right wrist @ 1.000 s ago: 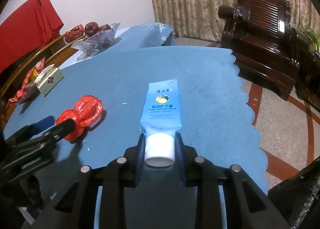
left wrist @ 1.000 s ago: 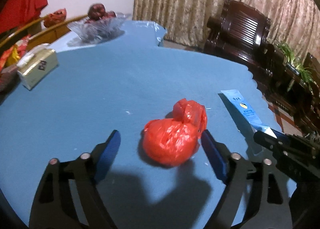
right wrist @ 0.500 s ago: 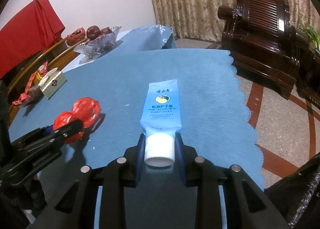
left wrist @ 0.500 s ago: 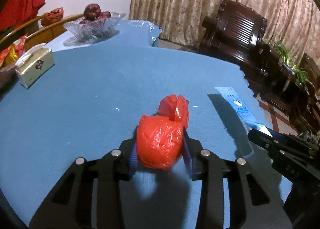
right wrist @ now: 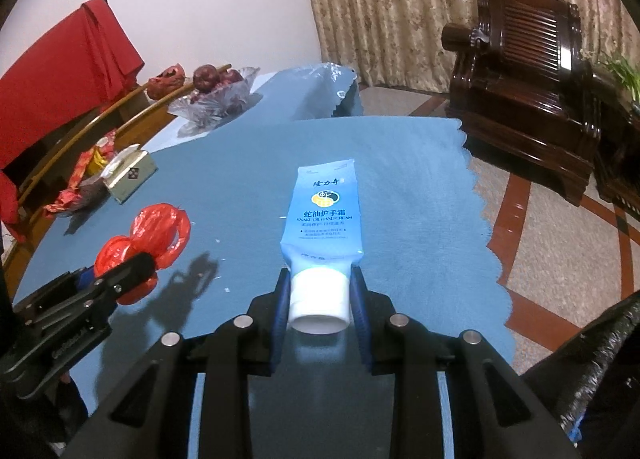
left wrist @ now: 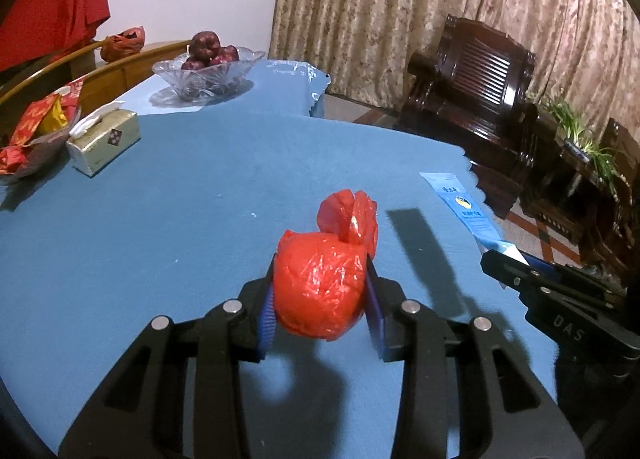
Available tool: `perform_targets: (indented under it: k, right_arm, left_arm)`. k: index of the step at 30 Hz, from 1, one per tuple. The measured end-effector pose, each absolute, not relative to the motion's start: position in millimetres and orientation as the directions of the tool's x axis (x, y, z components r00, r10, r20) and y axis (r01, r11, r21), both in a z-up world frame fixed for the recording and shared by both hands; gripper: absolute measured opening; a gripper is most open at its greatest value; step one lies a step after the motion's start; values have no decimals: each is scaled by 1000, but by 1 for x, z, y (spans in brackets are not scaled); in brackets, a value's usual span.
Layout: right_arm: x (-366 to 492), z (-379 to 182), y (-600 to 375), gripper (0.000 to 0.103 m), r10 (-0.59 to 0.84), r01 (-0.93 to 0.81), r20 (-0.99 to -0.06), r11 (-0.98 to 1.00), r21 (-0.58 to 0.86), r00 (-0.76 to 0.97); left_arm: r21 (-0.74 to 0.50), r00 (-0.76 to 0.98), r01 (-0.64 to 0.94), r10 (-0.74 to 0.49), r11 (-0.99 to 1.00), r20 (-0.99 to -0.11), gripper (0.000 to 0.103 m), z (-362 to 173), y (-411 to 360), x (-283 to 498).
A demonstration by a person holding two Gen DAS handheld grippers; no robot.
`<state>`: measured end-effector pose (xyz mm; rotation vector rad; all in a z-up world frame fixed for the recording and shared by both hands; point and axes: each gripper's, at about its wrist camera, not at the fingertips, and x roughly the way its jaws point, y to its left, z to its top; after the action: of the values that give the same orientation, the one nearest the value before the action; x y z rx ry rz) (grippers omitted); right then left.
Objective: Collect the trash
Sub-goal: 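Carry the red bag and cream tube over the black bin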
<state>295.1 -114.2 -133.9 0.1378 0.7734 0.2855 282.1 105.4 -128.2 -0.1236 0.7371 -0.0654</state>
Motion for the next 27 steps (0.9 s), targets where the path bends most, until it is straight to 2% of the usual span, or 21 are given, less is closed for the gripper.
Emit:
perform_targets:
  k: [16,27]
  right_arm:
    - [213,-86,-148,29,306,-206,-629,951,229,714]
    - [164,-66,-194,29,248,-142,-609,966,218,753]
  left_arm:
    - [-138,768,50,-126,989,-628,36,-78,84,213]
    - [-131,781,145,-195,981,-593,36,-54,40,178]
